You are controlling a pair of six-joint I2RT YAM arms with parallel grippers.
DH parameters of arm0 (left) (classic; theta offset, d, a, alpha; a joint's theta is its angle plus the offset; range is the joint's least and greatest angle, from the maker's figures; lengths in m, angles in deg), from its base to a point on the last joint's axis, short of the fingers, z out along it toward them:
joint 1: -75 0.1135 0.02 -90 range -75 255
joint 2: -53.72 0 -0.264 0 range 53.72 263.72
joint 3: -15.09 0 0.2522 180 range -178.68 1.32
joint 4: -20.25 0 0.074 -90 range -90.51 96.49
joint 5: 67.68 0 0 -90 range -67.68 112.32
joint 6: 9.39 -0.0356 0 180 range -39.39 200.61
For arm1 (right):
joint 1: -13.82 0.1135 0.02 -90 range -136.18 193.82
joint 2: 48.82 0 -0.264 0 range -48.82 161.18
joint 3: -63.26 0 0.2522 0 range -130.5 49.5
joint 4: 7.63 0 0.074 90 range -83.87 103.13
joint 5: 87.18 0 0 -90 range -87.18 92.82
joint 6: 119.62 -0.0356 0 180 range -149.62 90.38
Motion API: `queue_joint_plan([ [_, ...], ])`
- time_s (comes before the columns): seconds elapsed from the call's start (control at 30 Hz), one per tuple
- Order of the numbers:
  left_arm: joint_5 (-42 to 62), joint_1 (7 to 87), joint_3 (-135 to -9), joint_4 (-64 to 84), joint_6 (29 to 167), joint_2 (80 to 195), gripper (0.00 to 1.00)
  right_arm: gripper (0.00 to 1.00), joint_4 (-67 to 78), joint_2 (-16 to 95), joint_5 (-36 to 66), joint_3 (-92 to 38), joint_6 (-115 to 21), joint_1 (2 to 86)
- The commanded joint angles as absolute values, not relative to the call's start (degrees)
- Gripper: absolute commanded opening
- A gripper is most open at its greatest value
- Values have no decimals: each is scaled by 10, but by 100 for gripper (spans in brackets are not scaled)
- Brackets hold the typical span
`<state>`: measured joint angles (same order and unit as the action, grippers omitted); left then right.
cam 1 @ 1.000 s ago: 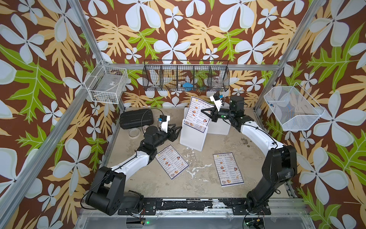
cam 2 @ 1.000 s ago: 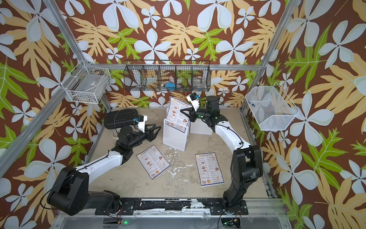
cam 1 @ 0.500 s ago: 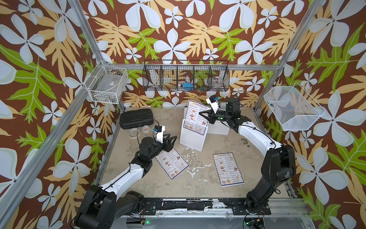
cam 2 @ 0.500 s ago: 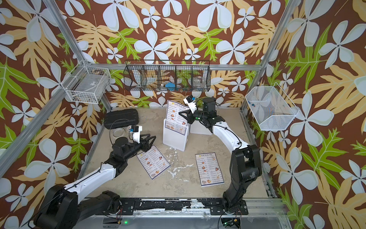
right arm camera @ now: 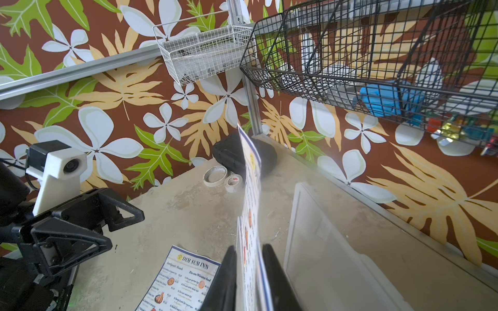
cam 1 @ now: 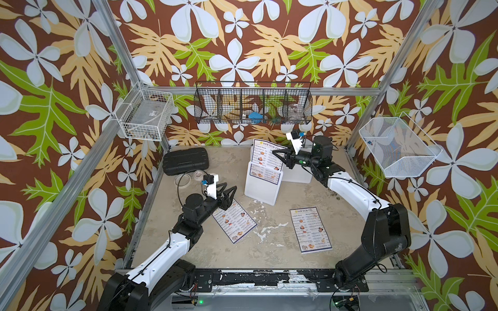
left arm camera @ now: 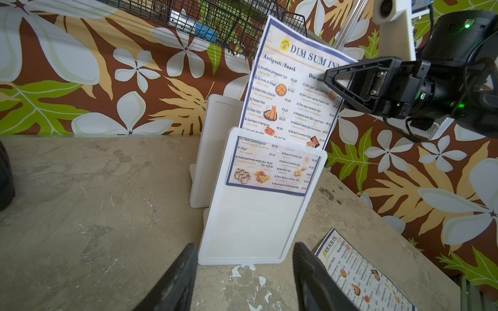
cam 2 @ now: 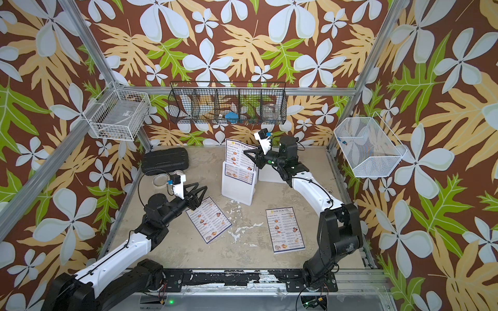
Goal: Insert the menus into the narrow rack
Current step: Insert the menu into the narrow rack.
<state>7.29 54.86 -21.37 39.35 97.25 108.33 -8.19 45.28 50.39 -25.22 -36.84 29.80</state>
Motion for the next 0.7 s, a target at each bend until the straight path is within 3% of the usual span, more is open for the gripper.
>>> queue_joint_plan([
  [0.0,87,550,-210,393,970,1073,59,12,-105,453,490,-251,-382,299],
  [0.3,96,550,-205,391,969,1062,60,6,-145,429,486,-196,-388,303],
  [0.67,89,550,-201,393,969,1056,61,7,-172,426,481,-167,-400,304],
])
